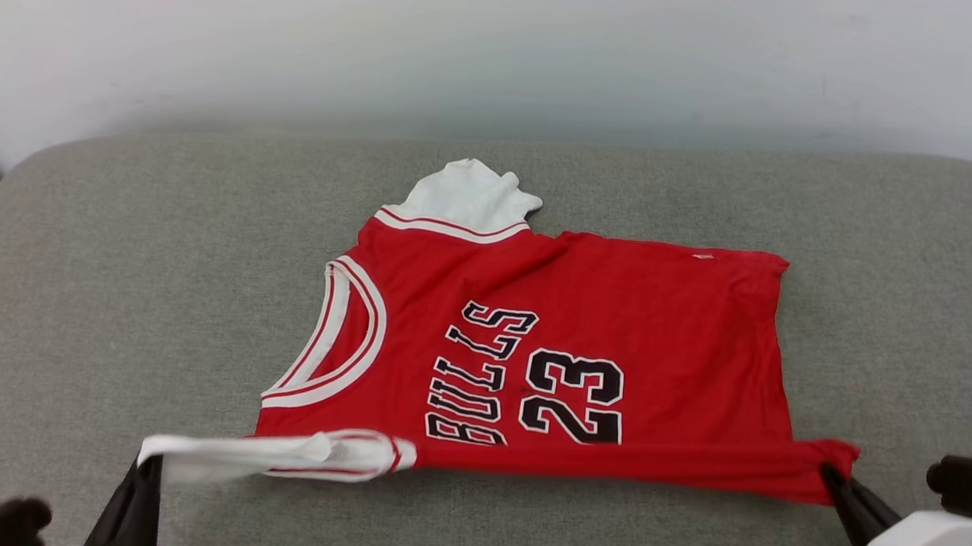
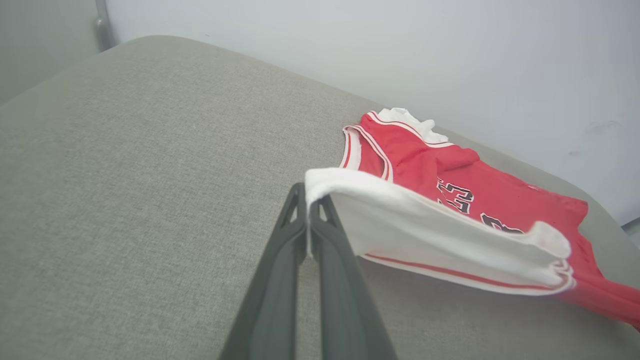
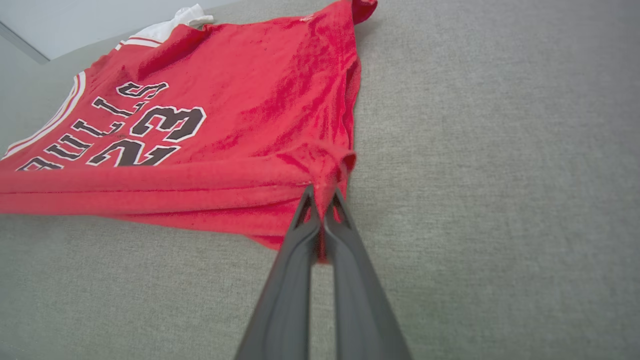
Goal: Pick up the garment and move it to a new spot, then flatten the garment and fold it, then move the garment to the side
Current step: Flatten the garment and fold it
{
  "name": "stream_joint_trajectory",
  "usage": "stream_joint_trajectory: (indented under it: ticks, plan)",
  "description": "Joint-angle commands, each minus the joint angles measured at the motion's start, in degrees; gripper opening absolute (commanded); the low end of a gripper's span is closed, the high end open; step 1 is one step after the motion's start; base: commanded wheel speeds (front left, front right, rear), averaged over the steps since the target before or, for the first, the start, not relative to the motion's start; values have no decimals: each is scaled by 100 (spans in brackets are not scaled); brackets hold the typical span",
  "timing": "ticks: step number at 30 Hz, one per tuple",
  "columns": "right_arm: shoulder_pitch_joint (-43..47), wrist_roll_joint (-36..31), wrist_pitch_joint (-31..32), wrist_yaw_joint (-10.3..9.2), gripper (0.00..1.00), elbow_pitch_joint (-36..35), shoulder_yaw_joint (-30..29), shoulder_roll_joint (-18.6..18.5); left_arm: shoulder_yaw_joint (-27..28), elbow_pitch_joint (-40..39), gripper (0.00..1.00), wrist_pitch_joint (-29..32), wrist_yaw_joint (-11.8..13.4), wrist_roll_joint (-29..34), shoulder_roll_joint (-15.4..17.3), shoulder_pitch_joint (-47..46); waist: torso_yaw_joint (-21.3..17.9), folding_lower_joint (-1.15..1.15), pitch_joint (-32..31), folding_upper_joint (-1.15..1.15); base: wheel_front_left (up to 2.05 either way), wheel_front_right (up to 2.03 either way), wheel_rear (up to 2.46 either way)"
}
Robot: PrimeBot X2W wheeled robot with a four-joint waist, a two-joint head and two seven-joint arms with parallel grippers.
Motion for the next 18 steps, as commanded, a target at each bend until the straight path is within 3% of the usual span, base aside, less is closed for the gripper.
stream_joint_trajectory:
  ticks: [1, 7, 10, 18]
  plan:
    - [-38, -46, 67, -13, 0, -110, -71, 35, -5, -38, 0, 32, 10, 36, 71, -187, -22, 2, 58, 0, 0, 0, 0]
    - [-719, -374, 755, -9, 0, -434, 96, 95, -406, 314, 0, 461, -261, 161, 193, -1385, -94, 2, 604, 0, 0, 0, 0]
    - [-1129, -425, 895, -9, 0, -180, 301, 28, -637, 822, 0, 552, -467, 213, 120, -2075, -139, 2, 933, 0, 0, 0, 0]
    - [-1676, -294, 787, -10, 0, 510, 584, -56, -1002, 1816, 0, 712, -790, 186, -100, -2878, -218, 2, 1393, 0, 0, 0, 0]
